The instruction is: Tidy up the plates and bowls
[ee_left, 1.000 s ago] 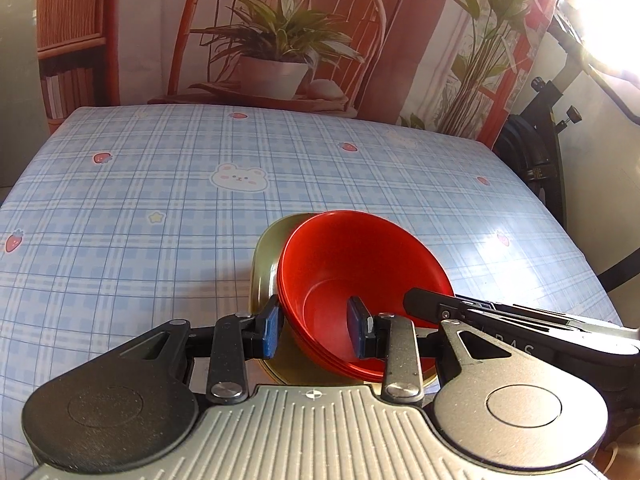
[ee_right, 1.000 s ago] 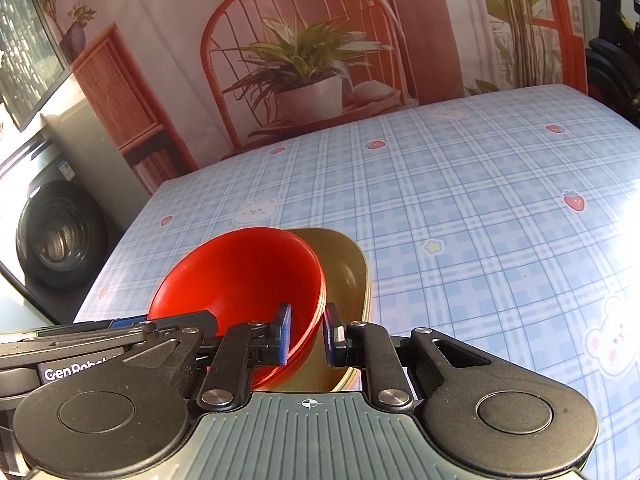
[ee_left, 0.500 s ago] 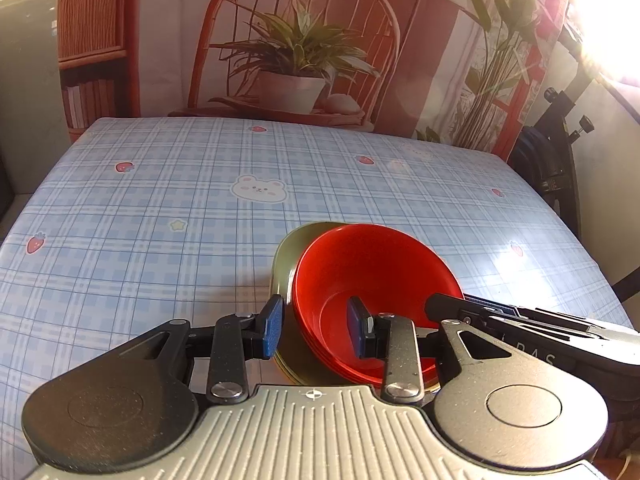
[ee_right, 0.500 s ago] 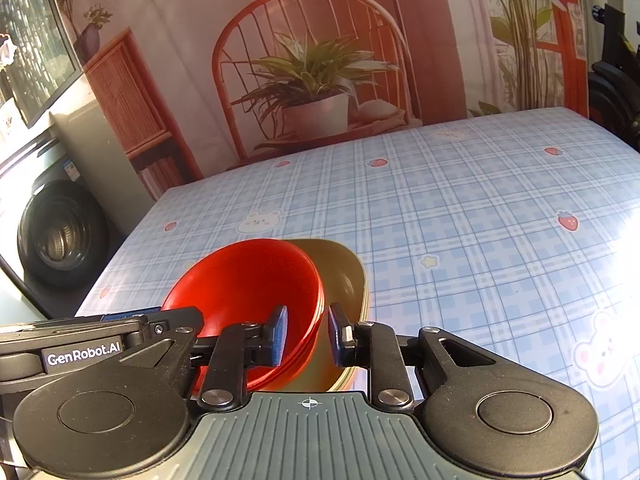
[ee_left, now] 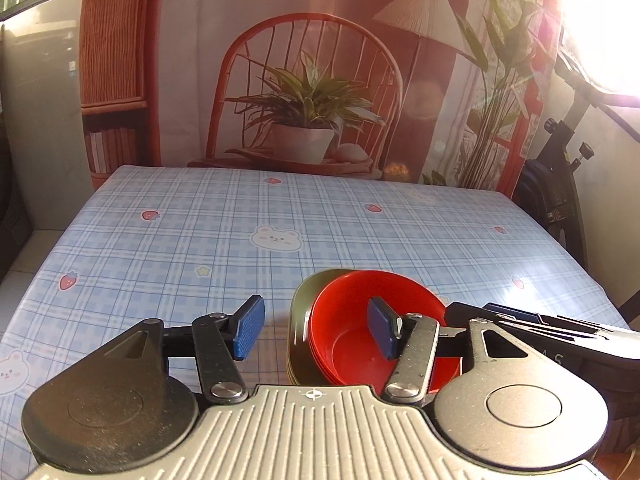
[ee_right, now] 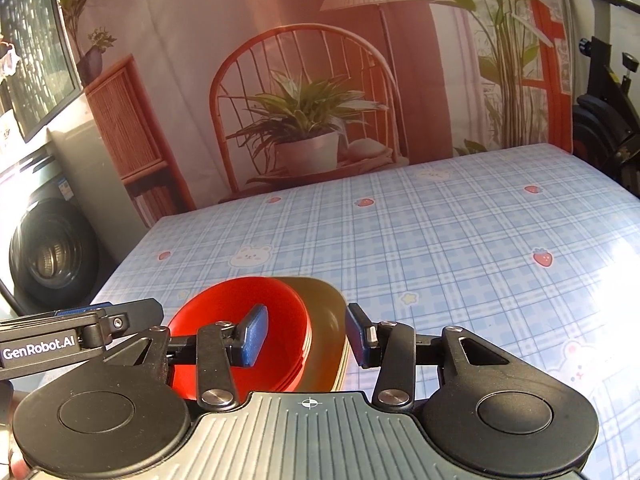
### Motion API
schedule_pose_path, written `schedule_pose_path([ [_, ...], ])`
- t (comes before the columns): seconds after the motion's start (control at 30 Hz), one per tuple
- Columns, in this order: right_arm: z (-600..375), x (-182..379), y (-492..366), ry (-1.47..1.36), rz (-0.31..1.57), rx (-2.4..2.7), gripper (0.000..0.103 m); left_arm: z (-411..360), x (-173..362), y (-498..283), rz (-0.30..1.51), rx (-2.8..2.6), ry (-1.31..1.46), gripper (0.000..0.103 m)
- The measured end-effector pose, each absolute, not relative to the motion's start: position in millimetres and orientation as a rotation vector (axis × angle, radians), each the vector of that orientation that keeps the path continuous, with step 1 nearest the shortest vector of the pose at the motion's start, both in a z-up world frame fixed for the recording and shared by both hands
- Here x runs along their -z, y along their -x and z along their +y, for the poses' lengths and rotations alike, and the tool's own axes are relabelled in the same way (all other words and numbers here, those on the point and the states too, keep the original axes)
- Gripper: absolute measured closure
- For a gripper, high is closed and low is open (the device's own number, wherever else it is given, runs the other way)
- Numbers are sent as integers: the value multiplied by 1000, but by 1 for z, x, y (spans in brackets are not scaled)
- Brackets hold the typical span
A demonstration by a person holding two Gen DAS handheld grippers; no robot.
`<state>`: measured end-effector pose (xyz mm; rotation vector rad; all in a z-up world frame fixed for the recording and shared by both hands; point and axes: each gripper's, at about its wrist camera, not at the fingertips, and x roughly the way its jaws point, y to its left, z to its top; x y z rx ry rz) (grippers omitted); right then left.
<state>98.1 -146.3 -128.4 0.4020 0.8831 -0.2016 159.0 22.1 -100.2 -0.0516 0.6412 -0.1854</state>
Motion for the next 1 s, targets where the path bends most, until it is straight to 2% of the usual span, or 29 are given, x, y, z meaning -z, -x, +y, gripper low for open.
schedule_pose_path([
  [0.23,-152,86,-96,-327,789,216,31,27,62,-143,551,166,34,30],
  [0.3,-153,68,-95,-291,755,214,21,30,51,-137,522,179,52,19],
  [0.33,-154,60,-94,-273,743,215,10,31,44,-132,504,185,65,18],
  [0.37,-154,53,-93,-259,732,215,5,33,36,-129,484,195,84,17],
  [0.43,-157,35,-91,-244,705,212,0,34,20,-124,456,210,107,16],
  [0.8,-163,-51,-77,-207,651,222,0,32,-62,-93,362,74,44,14],
  [1.0,-160,-87,-64,-195,610,215,0,31,-90,-70,313,34,9,14],
])
